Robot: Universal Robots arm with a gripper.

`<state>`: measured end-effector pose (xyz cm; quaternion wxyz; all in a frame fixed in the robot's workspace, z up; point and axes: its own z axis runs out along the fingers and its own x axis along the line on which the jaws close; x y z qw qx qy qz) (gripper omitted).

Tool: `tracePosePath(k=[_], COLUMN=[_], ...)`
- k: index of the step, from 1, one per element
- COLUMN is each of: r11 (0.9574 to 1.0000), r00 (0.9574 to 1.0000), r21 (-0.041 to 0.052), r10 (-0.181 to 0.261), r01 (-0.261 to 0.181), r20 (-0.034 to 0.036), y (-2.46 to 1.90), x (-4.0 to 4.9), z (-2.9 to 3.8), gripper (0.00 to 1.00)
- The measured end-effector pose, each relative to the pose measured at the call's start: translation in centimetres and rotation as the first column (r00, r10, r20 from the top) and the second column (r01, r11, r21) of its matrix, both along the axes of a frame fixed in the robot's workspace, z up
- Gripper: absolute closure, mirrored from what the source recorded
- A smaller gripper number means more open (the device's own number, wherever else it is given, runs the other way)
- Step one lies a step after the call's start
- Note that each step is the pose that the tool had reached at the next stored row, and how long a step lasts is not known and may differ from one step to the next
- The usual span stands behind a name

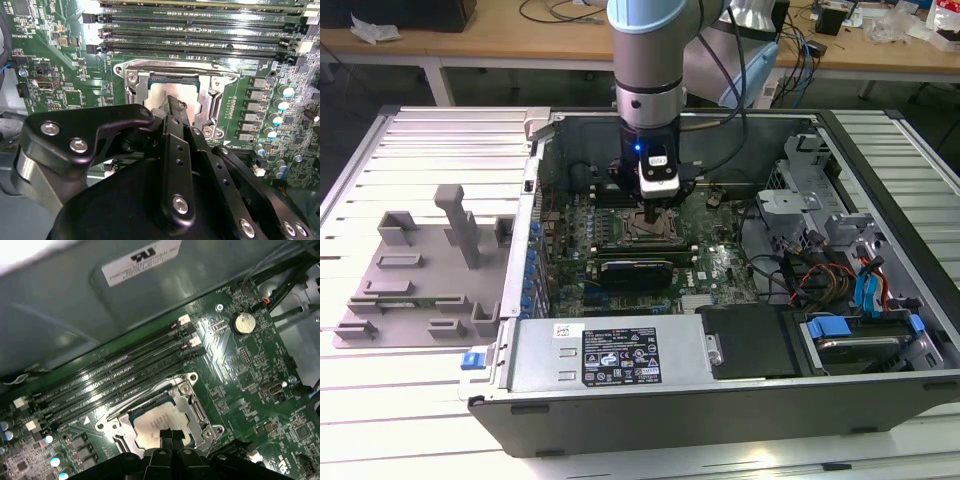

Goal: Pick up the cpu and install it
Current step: 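Install the first cpu locking lever, then install the second cpu locking lever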

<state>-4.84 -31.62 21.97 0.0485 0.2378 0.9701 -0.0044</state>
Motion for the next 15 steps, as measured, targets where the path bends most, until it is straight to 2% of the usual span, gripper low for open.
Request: tracePosePath(k=[4,6,15], r11=[1.0000,0.9998,0.9998], r00=[1.0000,0.9998,0.9998], r21=[-0.0006,-0.0003,-0.0002], r10=[0.007,0.019,0.019], r01=[-0.007,-0.019,-0.019], r20=[-0.0002,0.0000,0.0000], y=[-0.03,-0.02,-0.02], x=[0.00,0.00,0.00], z=[0.17,0.73,0.81], gripper=[0.89,0.89,0.89])
